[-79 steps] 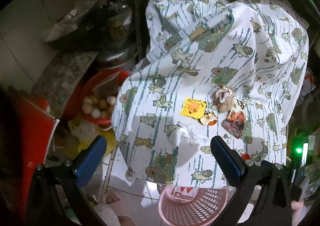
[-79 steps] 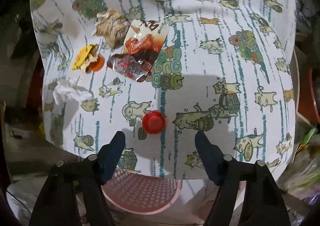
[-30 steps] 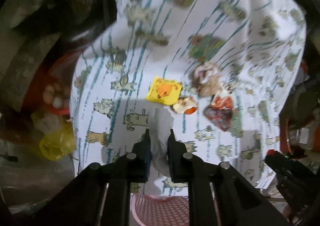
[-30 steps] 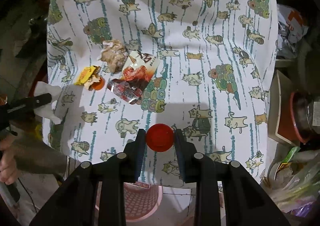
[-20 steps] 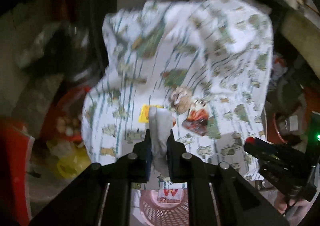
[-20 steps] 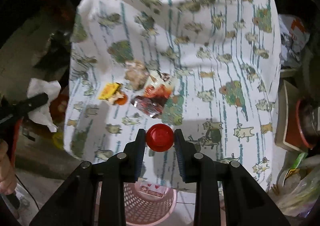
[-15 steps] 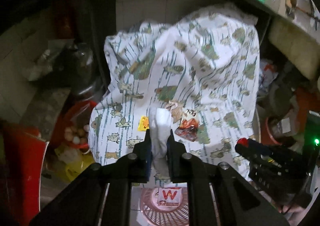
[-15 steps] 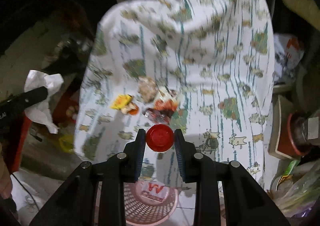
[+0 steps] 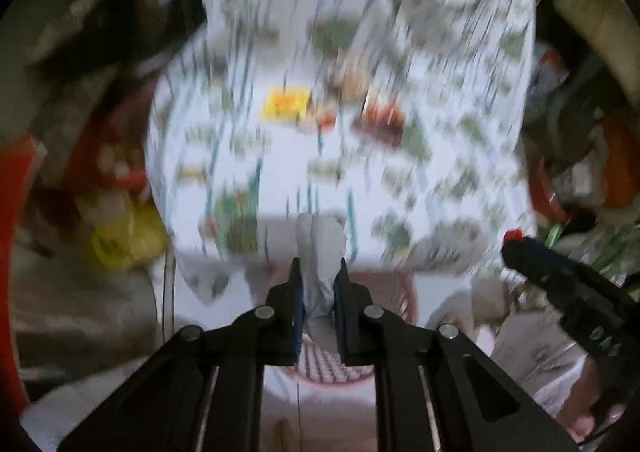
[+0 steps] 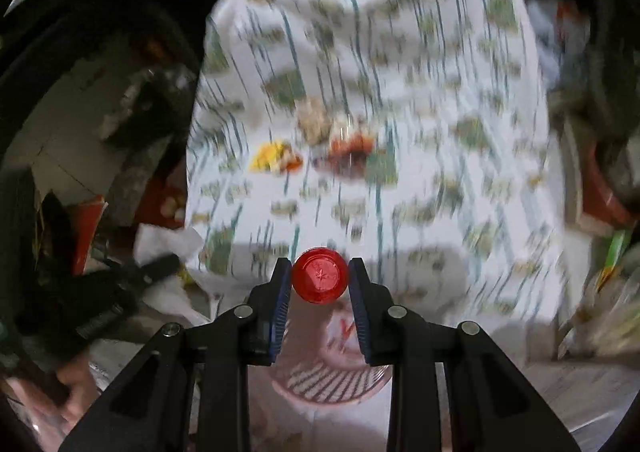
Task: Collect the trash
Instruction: 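Carry the tissue and cap over the pink basket and open both grippers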
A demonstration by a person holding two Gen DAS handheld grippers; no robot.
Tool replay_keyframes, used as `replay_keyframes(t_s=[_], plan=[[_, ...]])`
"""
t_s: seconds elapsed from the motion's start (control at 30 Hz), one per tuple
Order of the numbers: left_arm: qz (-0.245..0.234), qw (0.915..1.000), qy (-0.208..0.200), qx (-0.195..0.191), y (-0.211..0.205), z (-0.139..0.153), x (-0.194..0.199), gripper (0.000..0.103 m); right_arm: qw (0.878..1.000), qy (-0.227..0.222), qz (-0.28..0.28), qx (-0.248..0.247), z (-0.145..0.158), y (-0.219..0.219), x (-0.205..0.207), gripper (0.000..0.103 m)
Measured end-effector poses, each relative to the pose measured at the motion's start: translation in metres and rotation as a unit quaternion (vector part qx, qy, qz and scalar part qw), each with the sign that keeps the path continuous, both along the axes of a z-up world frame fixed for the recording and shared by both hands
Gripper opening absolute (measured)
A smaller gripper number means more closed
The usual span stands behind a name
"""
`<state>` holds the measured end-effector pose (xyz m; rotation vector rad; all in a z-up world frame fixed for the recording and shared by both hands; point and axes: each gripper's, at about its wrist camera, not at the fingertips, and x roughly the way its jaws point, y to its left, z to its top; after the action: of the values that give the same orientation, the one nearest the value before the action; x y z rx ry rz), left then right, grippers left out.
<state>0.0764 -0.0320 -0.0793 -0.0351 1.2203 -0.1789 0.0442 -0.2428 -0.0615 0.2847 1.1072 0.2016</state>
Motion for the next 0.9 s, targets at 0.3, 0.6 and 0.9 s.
replay_keyframes(t_s=[0.3,0.6,0.9], plan=[[0.021,0.9911,0.132,0.001,-0.001,-0.109,-0.007,0.011,0.992,0.120,-0.028,0.034,-0.109,-0.002,0.005,0.031],[0.018,0.9860,0.165,0.018,-0.007,-0.175,-0.011,0.011,0.985,0.171,-0.019,-0.006,-0.178,0.006,0.002,0.031],[0.037,0.9856,0.164,0.021,0.003,-0.190,-0.005,0.011,0.984,0.179,0.012,-0.004,-0.223,0.018,0.004,0.031]])
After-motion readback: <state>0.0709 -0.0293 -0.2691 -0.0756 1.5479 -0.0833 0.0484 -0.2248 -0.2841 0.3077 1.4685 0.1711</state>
